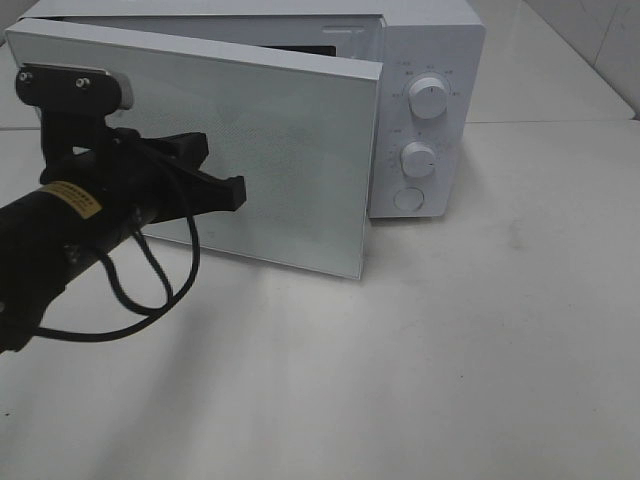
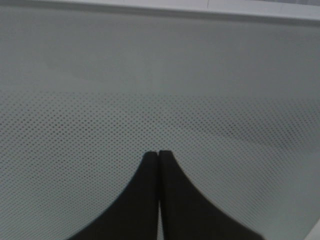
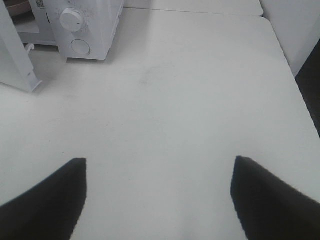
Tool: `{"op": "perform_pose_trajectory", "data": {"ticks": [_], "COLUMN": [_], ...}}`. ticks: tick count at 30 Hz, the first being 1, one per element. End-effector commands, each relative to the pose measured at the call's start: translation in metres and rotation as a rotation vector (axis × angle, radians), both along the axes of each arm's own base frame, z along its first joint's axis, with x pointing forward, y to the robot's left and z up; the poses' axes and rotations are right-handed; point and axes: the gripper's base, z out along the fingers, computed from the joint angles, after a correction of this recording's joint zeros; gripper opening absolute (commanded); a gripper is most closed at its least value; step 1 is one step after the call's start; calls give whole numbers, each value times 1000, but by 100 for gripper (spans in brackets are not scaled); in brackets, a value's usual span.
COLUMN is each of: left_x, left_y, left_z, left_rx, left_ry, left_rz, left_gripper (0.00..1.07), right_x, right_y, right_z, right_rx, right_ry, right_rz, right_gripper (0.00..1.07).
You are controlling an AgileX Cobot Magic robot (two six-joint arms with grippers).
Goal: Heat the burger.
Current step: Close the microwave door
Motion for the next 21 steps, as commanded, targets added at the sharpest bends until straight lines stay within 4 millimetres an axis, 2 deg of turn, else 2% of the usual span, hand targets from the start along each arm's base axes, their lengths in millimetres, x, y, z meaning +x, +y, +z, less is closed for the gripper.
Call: {"op": "perform_pose_trajectory", "data": {"ticks": [1, 3, 5, 8, 21], "left_x": [5, 8, 16, 25, 58], "left_y": [-10, -15, -31, -42, -73], "left_z": [2, 3, 4, 8, 9], "left_rx": [-9, -9, -3, -4, 14], "left_ry": [5, 8, 11, -7, 5], "left_rz": [21, 27, 42, 58, 120], "left_gripper": [0, 0, 0, 0, 0], "right_x": [-3, -3, -3, -3, -3], "right_y": [0, 0, 0, 0, 0], "right_z": [-1, -1, -1, -1, -1], "right_rx": [0, 0, 0, 0, 0], "right_ry": [-29, -29, -29, -29, -29], "right_rz": [-4, -4, -4, -4, -4], "right_gripper": [76, 76, 76, 76, 76]}}
